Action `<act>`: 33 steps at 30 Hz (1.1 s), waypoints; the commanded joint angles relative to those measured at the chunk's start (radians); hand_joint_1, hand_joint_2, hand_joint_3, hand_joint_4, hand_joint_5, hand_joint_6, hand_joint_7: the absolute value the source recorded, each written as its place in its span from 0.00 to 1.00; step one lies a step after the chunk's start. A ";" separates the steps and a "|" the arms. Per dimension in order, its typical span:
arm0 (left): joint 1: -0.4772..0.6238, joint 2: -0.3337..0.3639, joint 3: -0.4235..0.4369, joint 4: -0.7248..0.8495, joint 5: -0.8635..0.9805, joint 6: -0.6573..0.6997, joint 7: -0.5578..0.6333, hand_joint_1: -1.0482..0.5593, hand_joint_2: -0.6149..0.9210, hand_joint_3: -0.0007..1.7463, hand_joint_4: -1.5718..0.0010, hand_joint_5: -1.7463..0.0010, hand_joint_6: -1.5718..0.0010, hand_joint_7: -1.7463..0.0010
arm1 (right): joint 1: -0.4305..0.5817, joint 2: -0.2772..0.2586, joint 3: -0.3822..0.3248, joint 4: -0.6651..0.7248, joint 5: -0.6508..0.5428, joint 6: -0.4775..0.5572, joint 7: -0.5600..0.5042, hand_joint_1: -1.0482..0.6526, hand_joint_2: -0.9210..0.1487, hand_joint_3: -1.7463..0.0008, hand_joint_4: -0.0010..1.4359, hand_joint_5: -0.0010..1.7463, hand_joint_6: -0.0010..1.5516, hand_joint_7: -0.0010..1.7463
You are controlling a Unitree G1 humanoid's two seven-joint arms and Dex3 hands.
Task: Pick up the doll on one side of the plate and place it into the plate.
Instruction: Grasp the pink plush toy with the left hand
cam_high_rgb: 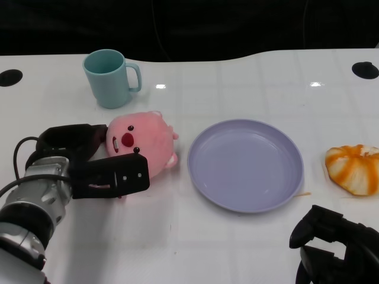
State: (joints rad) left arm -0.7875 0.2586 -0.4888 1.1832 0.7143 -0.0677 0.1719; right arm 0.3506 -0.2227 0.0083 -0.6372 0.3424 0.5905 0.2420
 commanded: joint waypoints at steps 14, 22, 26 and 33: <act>0.044 -0.006 -0.042 0.067 -0.008 0.009 0.052 0.46 1.00 0.19 0.58 0.05 0.56 0.37 | 0.000 -0.007 -0.008 -0.007 -0.002 -0.001 -0.005 0.56 0.19 0.35 0.44 1.00 0.29 0.95; 0.071 0.008 -0.002 0.044 -0.048 -0.037 0.147 0.49 1.00 0.16 0.50 0.00 0.62 0.03 | -0.005 -0.004 -0.014 0.004 0.000 -0.006 -0.003 0.55 0.18 0.35 0.43 1.00 0.28 0.96; 0.095 0.017 0.049 0.014 -0.098 -0.092 0.206 0.52 1.00 0.20 0.47 0.00 0.58 0.00 | -0.006 -0.007 -0.012 0.006 -0.005 -0.009 -0.003 0.56 0.17 0.36 0.43 1.00 0.28 0.96; 0.114 0.037 0.091 -0.031 -0.129 -0.138 0.233 0.53 0.84 0.43 0.45 0.00 0.57 0.00 | -0.008 -0.005 -0.013 0.015 0.000 -0.010 0.003 0.56 0.16 0.37 0.43 1.00 0.28 0.96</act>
State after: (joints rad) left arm -0.6969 0.2761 -0.4118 1.1604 0.6023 -0.1964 0.4026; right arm 0.3443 -0.2225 0.0024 -0.6276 0.3423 0.5908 0.2424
